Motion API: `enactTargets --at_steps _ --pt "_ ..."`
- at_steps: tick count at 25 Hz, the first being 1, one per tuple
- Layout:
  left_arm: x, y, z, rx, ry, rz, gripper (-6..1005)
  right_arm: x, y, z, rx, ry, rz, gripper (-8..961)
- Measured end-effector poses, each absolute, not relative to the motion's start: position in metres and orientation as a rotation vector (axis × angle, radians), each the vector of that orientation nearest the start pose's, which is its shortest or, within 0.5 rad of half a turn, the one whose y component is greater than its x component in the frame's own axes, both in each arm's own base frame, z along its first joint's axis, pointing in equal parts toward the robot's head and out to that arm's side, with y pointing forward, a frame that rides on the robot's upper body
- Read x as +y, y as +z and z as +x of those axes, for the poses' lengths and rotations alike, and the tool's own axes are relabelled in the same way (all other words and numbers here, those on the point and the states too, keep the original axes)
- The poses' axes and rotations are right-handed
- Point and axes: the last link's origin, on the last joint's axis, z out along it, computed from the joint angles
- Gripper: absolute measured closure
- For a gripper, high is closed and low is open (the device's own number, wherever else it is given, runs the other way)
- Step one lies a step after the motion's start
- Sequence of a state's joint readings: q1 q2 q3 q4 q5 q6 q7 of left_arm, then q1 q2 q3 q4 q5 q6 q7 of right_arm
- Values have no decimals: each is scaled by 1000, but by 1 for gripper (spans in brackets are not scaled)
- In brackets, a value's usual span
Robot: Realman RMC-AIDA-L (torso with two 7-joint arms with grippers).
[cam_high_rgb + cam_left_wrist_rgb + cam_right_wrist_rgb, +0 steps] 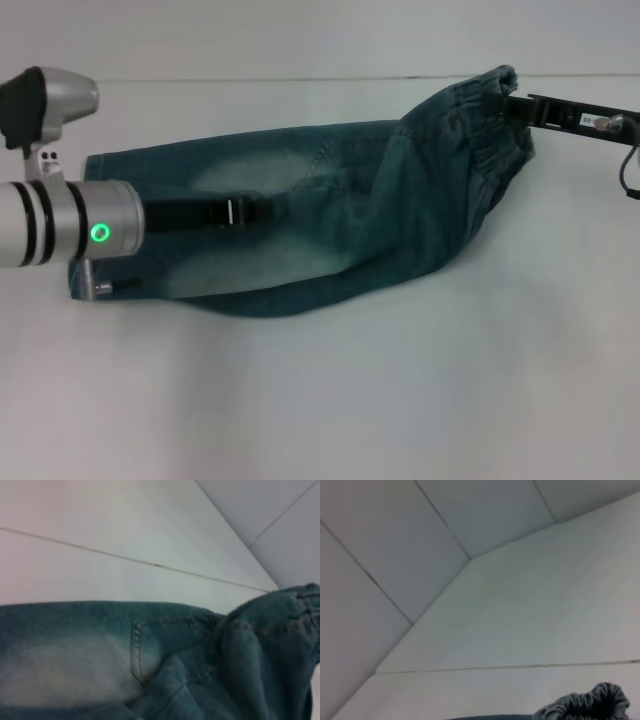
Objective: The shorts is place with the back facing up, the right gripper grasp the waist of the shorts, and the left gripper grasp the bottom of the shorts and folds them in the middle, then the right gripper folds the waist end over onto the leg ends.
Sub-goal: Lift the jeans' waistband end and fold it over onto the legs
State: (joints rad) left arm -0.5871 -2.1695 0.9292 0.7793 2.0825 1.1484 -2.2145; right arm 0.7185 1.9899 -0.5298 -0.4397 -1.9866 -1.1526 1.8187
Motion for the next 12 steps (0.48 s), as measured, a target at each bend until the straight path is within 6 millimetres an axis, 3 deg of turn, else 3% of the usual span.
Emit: enactTargets --at_steps 3,12 --pt "376 -48 -230 -1455 -533 -2382 916 416 21 258 1242 782 -2236 857" --pt "376 -58 -224 -1438 -545 -2426 949 420 8 232 1184 797 -2336 857"
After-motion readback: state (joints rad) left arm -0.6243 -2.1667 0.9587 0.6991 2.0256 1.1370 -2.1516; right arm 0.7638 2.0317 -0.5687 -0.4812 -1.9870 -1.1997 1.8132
